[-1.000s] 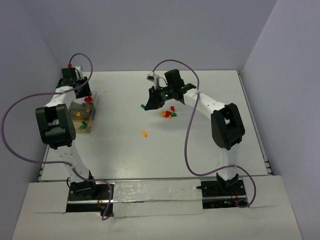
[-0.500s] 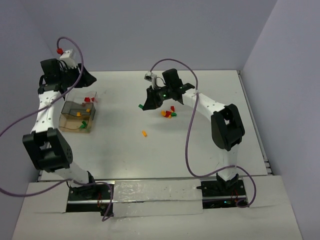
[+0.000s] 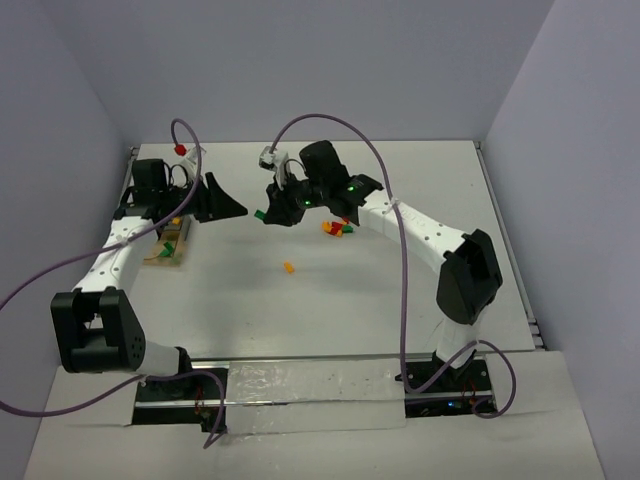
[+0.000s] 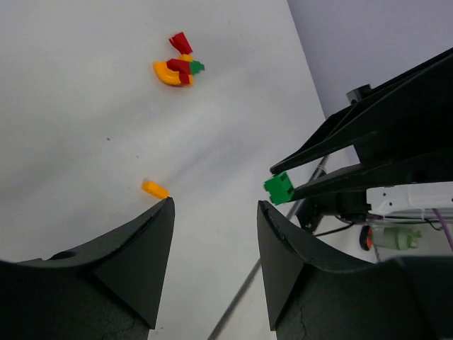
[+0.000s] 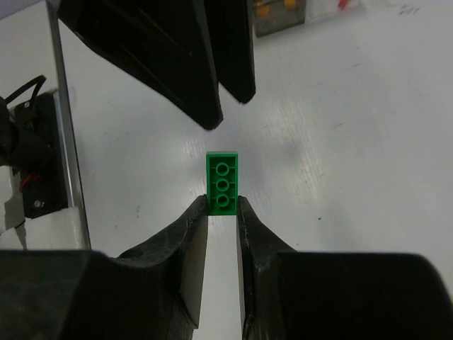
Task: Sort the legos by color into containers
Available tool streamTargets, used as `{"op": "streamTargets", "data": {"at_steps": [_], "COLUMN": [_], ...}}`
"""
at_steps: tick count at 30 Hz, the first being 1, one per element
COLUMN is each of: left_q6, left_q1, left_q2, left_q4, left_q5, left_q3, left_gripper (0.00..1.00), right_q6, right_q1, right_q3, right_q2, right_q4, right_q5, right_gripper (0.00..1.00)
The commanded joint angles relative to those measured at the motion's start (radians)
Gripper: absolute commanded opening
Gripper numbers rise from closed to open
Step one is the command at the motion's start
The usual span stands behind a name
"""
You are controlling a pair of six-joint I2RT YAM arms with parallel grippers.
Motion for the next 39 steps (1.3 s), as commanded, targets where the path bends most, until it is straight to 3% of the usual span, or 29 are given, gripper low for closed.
{"op": "streamTargets", "data": {"at_steps": [1, 13, 25, 31, 39], "left_q6": [-0.052, -0.172, -0.192, -0.203, -0.207], "left_q1": [-0.029, -0.040, -0.040, -0.040, -0.040], "left_q2": [-0.004, -0.056, -0.029, -0.012, -0.017], "left_q4": [0.036, 0.186, 0.194, 0.199, 0.207], "left_q5": [0.119, 0.241, 0.206, 0.198, 0.217], "left_q3": [0.000, -0.089, -0.083, -0.084, -0.106], "left_gripper": [0.59, 0.64, 0.61, 0.49, 0.14], "right_q6": [-0.048, -0.095, -0.145, -0.165, -0.167], "right_q1": [0.018, 0.048, 0.089, 0.109, 0.119], "right_q3": [-0.018, -0.018, -0.037, -0.034, -0.020], "right_q2": [-0.074, -0.063, -0.076, -0.080, -0.073], "right_q4": [0.049, 0.022, 0.017, 0.002, 0.012], "right_q5": [0.086, 0.152, 0.126, 0.130, 0.168], "right_gripper": [0.00, 0.00, 0.00, 0.00, 0.00]}}
